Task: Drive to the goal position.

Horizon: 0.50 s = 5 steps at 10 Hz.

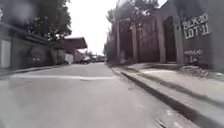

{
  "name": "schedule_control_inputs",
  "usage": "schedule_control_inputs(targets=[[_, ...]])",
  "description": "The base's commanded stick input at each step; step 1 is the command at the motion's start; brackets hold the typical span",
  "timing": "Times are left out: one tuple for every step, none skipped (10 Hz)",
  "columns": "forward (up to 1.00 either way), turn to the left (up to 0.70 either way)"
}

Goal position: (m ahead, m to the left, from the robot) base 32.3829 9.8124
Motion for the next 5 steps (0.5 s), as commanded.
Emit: schedule_control_inputs(targets=[[1.00,0.00],[1.00,0.00],[1.00,0.00],[1.00,0.00],[1.00,0.00]])
